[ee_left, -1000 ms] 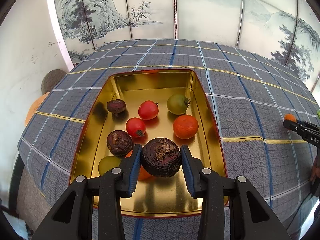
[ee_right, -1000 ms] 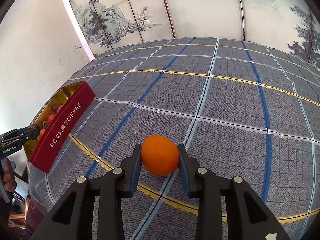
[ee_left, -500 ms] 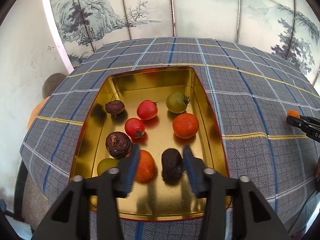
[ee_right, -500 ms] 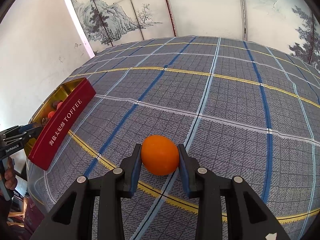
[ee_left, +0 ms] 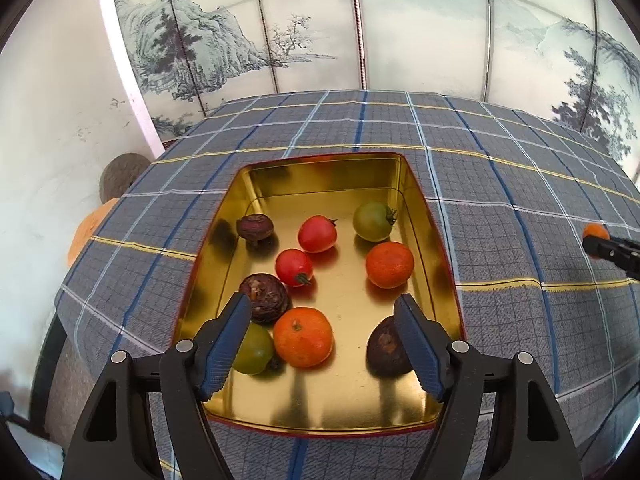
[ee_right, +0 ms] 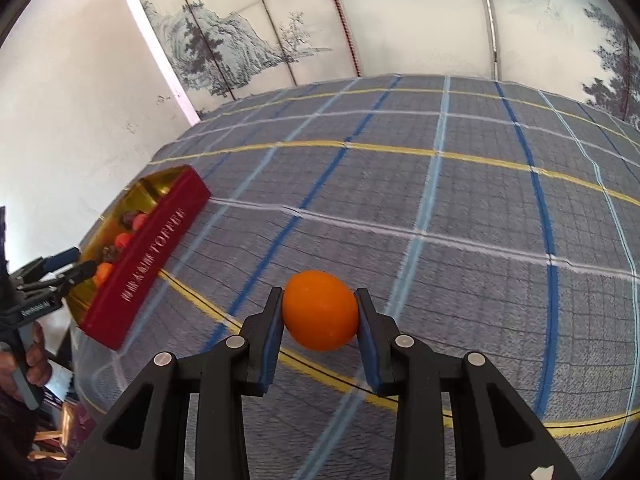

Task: Organize fruits
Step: 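Lower the tangerine into the tin and open the right tool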

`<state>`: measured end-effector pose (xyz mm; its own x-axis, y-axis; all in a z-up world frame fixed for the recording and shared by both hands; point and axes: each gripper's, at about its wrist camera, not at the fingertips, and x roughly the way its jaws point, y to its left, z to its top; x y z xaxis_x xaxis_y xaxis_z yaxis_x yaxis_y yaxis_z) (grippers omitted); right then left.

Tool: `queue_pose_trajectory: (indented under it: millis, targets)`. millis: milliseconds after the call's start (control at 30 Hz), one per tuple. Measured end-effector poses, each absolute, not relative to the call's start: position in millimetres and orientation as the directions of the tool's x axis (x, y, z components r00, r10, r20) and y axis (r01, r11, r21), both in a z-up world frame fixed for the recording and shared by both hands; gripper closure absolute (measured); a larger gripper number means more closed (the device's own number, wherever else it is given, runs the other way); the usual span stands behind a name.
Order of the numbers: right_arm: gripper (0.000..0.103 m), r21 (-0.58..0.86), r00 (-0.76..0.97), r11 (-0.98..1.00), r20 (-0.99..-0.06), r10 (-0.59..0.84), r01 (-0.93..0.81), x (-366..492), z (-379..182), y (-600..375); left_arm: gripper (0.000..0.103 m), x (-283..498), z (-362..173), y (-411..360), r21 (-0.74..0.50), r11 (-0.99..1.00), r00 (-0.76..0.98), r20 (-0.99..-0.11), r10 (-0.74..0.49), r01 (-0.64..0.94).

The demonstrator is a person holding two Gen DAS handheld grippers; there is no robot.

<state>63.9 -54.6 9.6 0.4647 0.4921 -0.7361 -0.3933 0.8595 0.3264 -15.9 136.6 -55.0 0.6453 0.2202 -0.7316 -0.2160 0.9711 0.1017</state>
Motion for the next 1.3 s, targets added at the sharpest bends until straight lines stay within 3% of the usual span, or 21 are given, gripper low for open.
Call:
queue_pose_trajectory:
  millis: [300, 433, 767, 1300]
  targets:
    - [0.071, 0.373, 0.427, 0.767, -0.664, 0.614, -0.522, 59.5, 57.1, 9.5, 0.026, -28.8, -46.3, 151.9, 0.113, 0.961, 0.651, -0.715, 0.254, -0.252]
    - [0.071, 0.397, 0.367, 0.704, -0.644, 0.671, -0.589, 57.4, 66.8, 56.5, 0.017, -33.8, -43.2, 159.7, 0.122, 0.957, 0.653, -0.708, 0.271, -0.264]
    - [0.071, 0.412, 0.259, 0.628, -0.660, 0.705, -0.661, 52.8, 55.7, 145.5, 0.007, -54.9, -27.8, 181.5, 0.137, 0.947, 0.711, -0.631, 0.310, -0.291]
    - [0.067, 0.401, 0.272, 0.639, -0.664, 0.696, -0.656, 63.0, 48.0, 186.1, 0.001, -75.5, -5.9, 195.4, 0.122, 0.950, 0.765, -0.567, 0.305, -0.289]
